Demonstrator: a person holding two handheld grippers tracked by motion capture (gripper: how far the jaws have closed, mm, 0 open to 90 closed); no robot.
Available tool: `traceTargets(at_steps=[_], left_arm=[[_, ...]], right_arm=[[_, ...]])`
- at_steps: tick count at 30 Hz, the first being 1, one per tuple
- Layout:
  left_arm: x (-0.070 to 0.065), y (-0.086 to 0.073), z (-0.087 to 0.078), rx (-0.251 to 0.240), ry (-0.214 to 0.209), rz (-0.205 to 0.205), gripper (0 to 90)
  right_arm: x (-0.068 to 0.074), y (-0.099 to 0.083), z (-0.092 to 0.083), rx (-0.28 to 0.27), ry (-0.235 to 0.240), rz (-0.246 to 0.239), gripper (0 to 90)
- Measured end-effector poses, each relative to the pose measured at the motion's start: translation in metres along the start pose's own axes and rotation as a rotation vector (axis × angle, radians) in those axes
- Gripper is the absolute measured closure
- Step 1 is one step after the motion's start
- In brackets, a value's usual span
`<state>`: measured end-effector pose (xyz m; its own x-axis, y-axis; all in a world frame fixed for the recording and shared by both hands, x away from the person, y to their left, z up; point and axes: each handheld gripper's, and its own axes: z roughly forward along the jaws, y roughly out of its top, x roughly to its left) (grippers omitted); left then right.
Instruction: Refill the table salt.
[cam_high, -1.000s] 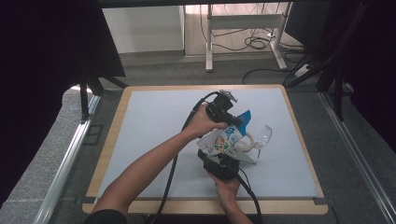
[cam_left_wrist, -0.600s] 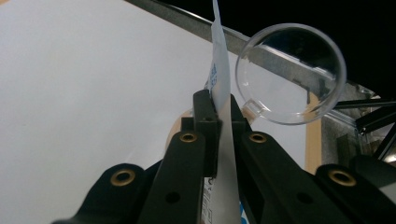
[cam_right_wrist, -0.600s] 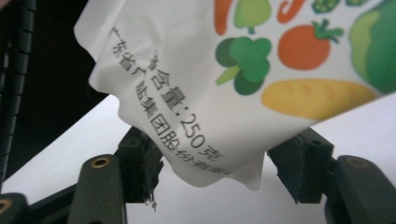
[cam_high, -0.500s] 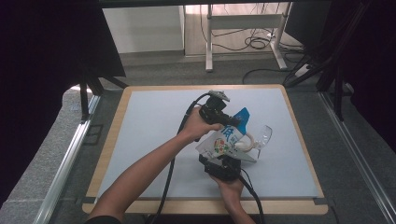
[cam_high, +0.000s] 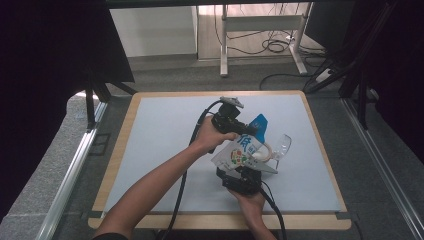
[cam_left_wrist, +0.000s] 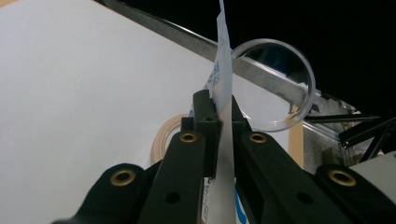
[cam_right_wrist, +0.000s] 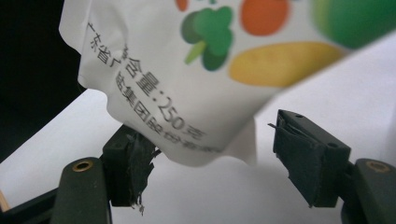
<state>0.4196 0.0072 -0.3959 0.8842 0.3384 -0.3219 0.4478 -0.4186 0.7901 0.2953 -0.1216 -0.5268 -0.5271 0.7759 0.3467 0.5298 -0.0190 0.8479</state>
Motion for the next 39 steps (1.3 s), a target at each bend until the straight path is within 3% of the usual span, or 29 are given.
traceTargets(at_steps=[4,15,22,29,39], left_arm=[[0.003,-0.001,-0.002,-0.013,-0.007,-0.016,89.5],[0.004,-0.005,-0.004,-0.042,0.004,-0.031,89.5],[0.006,-0.008,-0.004,-0.044,0.009,-0.036,89.5],[0.008,-0.011,-0.007,-0.053,0.012,-0.043,89.5],[0.009,-0.014,-0.009,-0.060,0.013,-0.042,89.6]], right_arm=[[-0.002,-0.001,-0.002,0.006,-0.004,0.010,29.5],[-0.004,-0.004,-0.018,0.019,-0.018,-0.018,28.2],[-0.015,-0.004,-0.033,-0.017,-0.048,-0.006,28.7],[-0.028,-0.007,-0.047,-0.024,-0.090,-0.017,28.8],[-0.039,-0.010,-0.059,-0.031,-0.113,-0.019,28.9]])
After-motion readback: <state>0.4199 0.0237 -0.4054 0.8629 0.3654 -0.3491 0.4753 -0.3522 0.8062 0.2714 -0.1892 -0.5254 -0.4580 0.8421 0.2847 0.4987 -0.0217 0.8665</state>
